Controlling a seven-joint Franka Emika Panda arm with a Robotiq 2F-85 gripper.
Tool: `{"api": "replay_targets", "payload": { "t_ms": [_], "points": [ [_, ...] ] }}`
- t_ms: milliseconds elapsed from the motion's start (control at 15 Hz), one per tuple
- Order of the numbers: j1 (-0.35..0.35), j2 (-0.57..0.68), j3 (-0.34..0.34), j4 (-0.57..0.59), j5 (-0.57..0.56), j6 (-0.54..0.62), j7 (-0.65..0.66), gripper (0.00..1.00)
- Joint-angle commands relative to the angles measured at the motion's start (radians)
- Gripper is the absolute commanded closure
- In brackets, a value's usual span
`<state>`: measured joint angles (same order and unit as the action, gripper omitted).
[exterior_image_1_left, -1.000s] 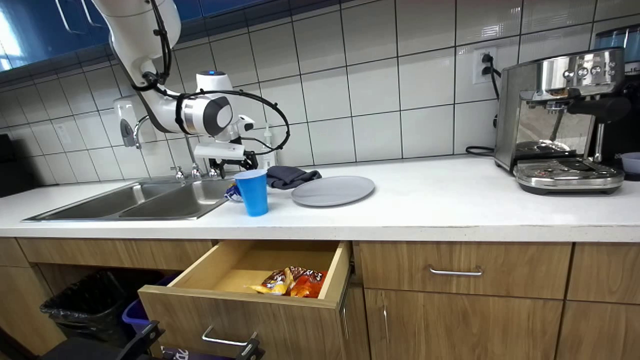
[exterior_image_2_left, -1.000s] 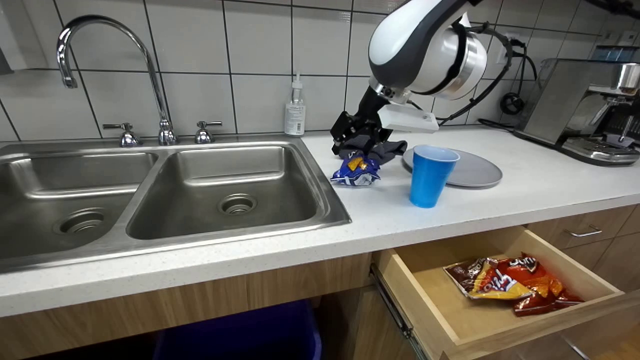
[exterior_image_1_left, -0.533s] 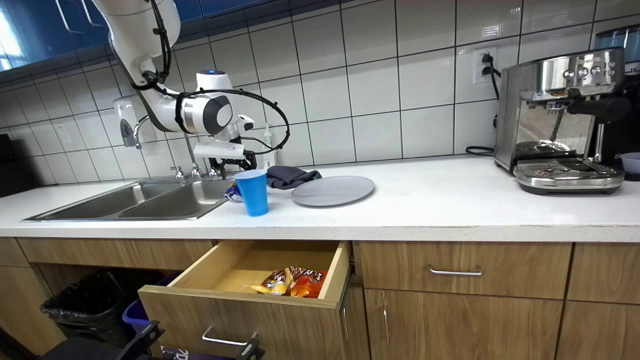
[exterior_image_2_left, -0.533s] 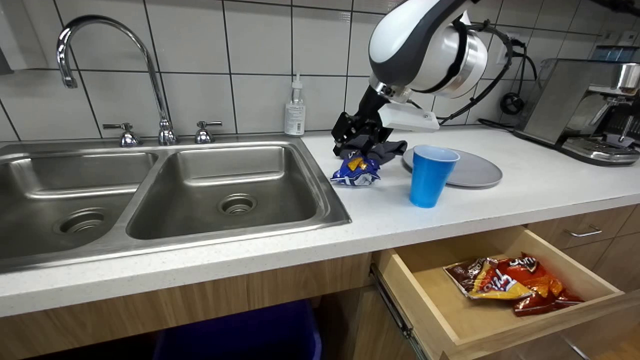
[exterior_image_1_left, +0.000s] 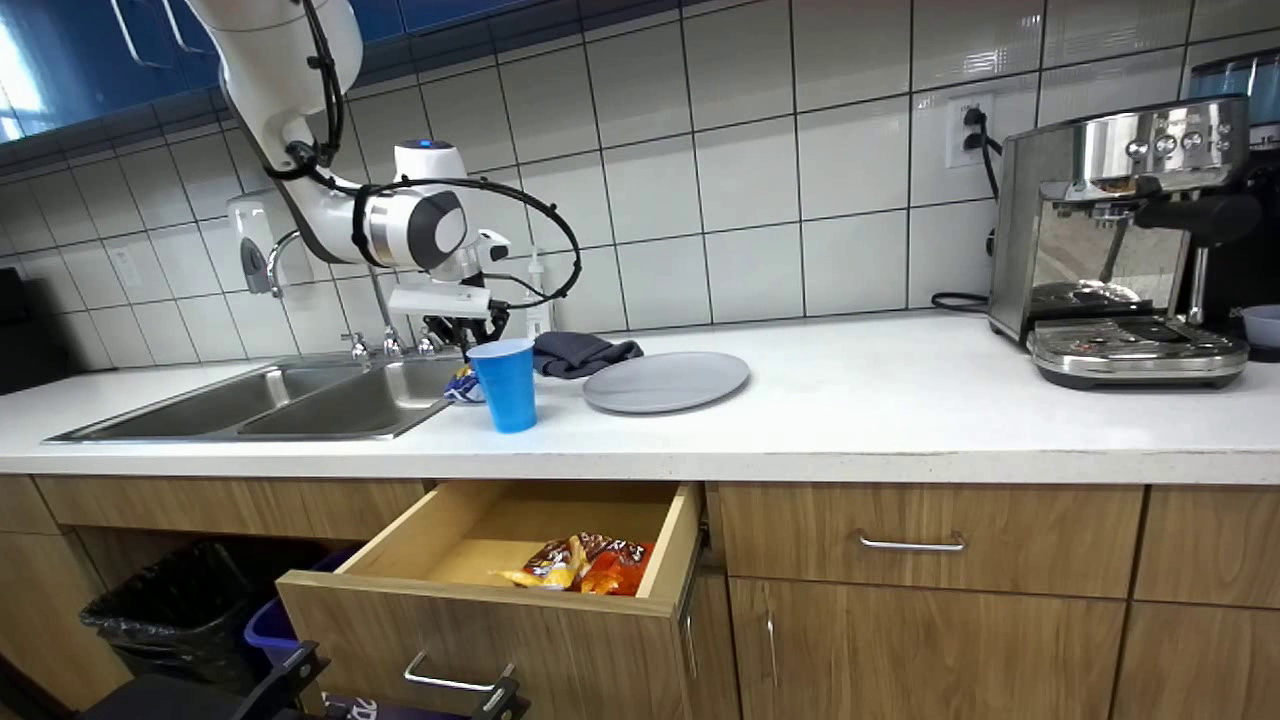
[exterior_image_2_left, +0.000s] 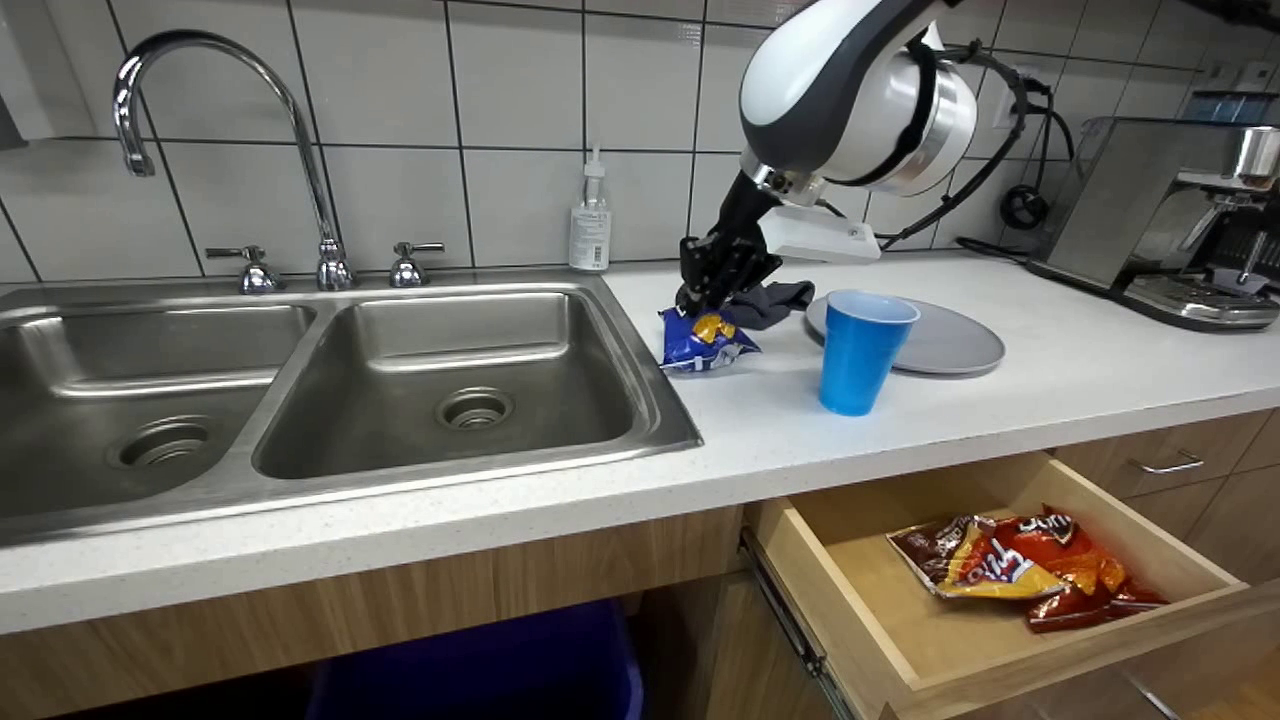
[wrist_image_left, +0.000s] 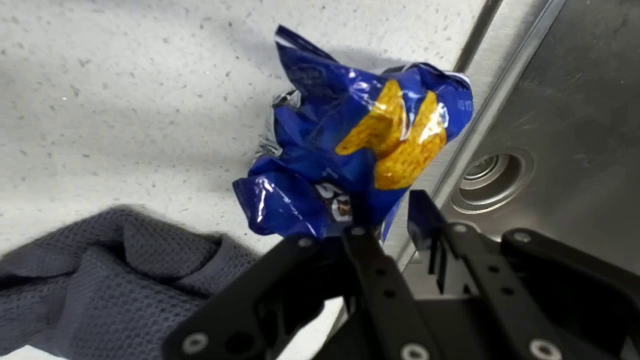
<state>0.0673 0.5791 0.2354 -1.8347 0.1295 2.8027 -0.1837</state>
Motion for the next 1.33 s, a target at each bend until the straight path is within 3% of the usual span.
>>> {"api": "replay_targets", "payload": {
  "t_ms": [0, 533, 1267],
  "points": [
    [-0.014, -0.015, 0.007, 0.007, -0.01, -0.039, -0.009, 1.0],
    [-0.025, -0.027, 0.016, -0.005, -0.005, -0.033, -0.022, 1.0],
    [-0.054, -0.172, 0.045, -0.099, 0.005, 0.011, -0.105, 1.0]
  ]
}}
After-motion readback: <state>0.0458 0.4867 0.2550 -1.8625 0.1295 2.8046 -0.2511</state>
